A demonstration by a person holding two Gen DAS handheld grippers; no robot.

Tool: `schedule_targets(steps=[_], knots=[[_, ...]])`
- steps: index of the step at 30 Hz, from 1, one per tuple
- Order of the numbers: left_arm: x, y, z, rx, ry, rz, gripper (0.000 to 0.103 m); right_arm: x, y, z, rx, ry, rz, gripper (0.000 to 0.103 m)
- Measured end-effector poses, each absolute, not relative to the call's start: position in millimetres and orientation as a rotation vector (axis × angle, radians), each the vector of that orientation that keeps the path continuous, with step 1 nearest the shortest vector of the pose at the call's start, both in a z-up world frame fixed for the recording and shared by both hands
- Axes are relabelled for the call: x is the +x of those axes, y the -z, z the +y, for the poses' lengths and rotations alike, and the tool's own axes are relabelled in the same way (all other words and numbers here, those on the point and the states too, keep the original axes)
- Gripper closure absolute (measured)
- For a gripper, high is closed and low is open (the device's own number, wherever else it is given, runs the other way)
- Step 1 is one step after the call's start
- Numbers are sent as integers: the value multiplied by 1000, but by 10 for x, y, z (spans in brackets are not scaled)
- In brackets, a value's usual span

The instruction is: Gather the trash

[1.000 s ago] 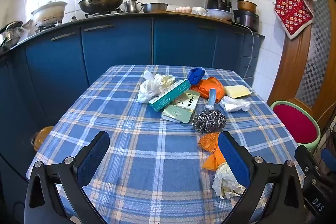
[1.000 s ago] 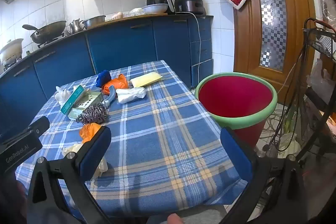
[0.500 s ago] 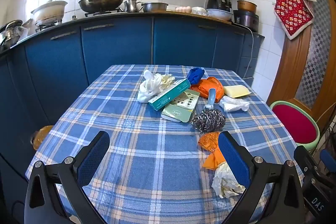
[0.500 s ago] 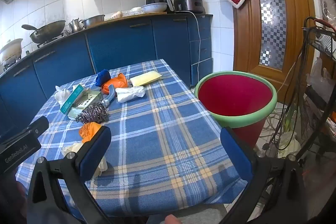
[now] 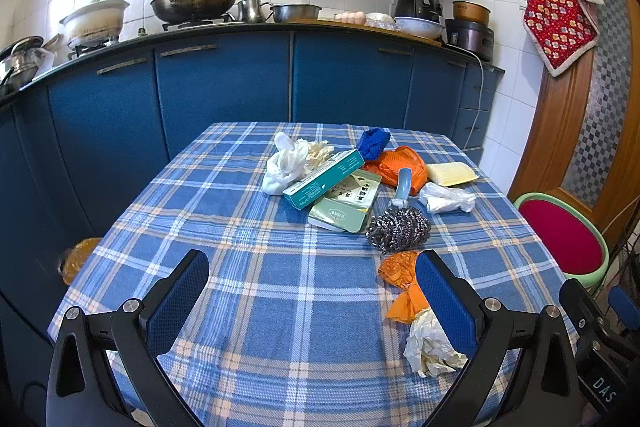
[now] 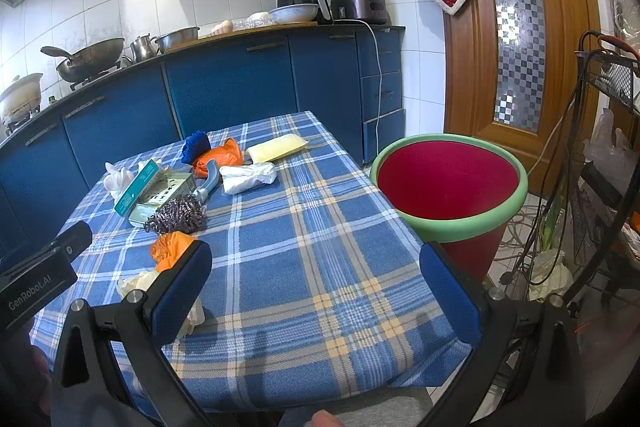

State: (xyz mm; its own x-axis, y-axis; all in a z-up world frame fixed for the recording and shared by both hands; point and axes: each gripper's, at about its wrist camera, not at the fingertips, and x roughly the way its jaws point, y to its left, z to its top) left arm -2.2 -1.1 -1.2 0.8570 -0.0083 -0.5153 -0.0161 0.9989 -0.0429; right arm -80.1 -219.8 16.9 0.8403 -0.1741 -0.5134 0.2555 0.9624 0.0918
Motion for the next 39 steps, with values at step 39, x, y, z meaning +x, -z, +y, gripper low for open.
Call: schedule_targets(steps=[39], knots=[[-10, 17, 28, -54, -5, 549, 1, -795, -134, -2205, 166, 228, 539, 1]])
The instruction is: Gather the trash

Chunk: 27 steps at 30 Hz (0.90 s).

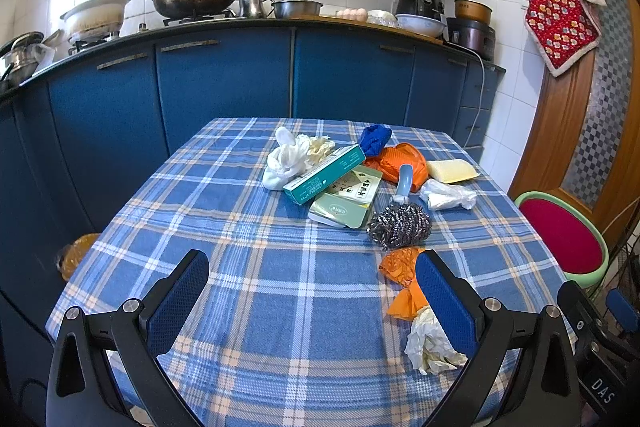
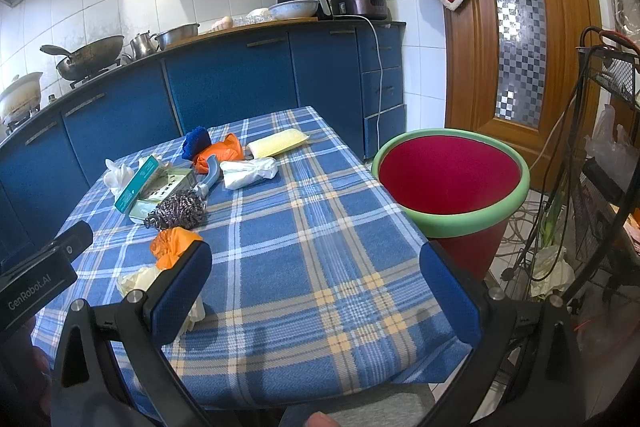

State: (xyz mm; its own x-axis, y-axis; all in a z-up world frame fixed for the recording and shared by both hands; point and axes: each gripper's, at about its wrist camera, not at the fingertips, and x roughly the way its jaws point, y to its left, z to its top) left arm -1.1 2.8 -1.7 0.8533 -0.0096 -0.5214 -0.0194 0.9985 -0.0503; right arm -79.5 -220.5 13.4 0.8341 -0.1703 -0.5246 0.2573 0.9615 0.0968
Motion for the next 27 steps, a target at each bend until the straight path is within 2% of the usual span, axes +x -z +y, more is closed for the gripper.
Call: schedule_targets(steps=[27], knots=[[4, 19, 61, -58, -10, 549, 1, -793, -129, -2192, 172, 225, 548, 1]])
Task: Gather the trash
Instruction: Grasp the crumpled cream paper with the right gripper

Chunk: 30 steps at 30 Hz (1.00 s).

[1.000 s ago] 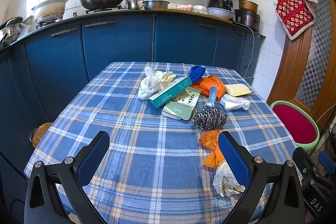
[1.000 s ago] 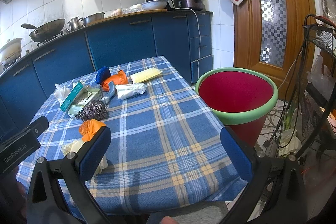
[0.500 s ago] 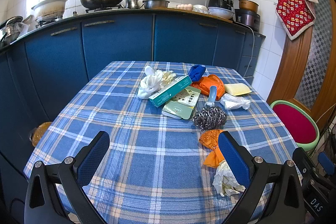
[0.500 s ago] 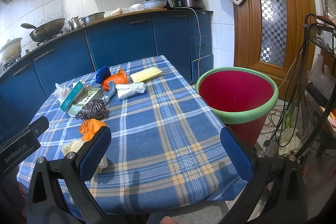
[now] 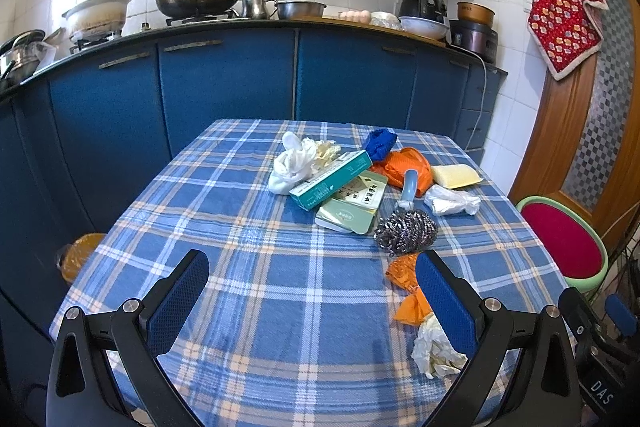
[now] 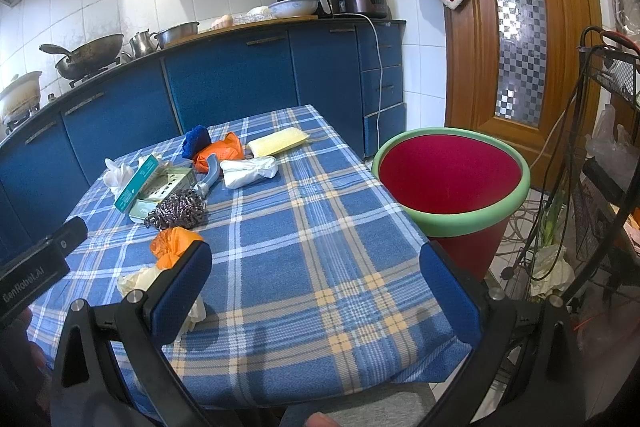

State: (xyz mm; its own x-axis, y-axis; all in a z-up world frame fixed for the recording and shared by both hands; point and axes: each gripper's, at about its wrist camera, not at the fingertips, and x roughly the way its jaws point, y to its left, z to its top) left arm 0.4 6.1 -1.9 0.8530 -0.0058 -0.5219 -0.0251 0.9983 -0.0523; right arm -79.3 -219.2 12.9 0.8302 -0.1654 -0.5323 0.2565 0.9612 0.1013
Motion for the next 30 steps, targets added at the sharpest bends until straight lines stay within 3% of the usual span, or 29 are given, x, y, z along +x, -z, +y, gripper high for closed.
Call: schedule_targets(steps=[23, 30], knots=[[3, 16, 500, -55, -37, 612, 1, -533, -20, -1641, 69, -123, 712, 1], [14, 48, 510, -57, -33, 620, 1, -413, 86, -1536, 57, -187, 778, 16]])
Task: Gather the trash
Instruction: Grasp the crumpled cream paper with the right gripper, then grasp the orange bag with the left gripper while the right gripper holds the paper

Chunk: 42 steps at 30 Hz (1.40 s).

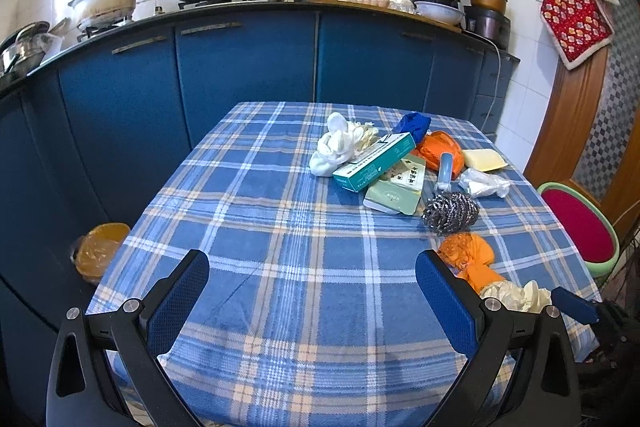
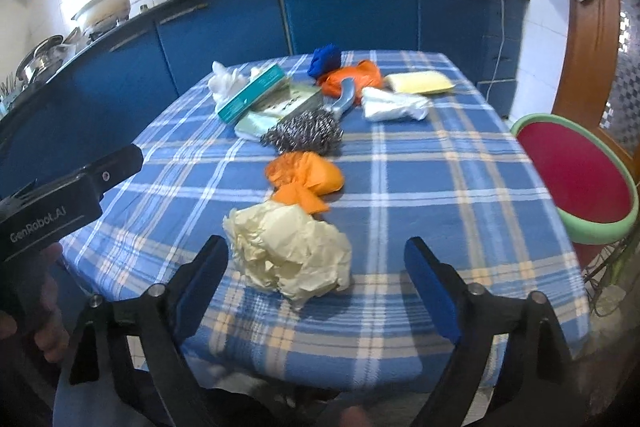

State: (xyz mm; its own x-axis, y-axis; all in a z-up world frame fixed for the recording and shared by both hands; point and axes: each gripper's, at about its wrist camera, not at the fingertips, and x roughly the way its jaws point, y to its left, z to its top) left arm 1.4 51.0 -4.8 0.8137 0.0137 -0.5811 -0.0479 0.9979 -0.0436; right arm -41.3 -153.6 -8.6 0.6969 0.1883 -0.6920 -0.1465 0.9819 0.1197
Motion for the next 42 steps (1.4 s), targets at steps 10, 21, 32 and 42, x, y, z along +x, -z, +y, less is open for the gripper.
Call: schedule_targets(steps=[10, 21, 32, 42], knots=[[31, 89, 506, -60, -20, 638, 3, -361, 149, -1506, 73, -229, 827, 57], [62, 92, 338, -31, 53, 666, 3, -519, -114, -1769, 148, -213, 765, 58], [270, 136, 59, -31, 189, 732, 3, -512, -234, -2069, 171, -121, 731, 58], [513, 275, -257, -14, 275, 812, 18, -509, -205, -2258, 197, -73, 727, 58]])
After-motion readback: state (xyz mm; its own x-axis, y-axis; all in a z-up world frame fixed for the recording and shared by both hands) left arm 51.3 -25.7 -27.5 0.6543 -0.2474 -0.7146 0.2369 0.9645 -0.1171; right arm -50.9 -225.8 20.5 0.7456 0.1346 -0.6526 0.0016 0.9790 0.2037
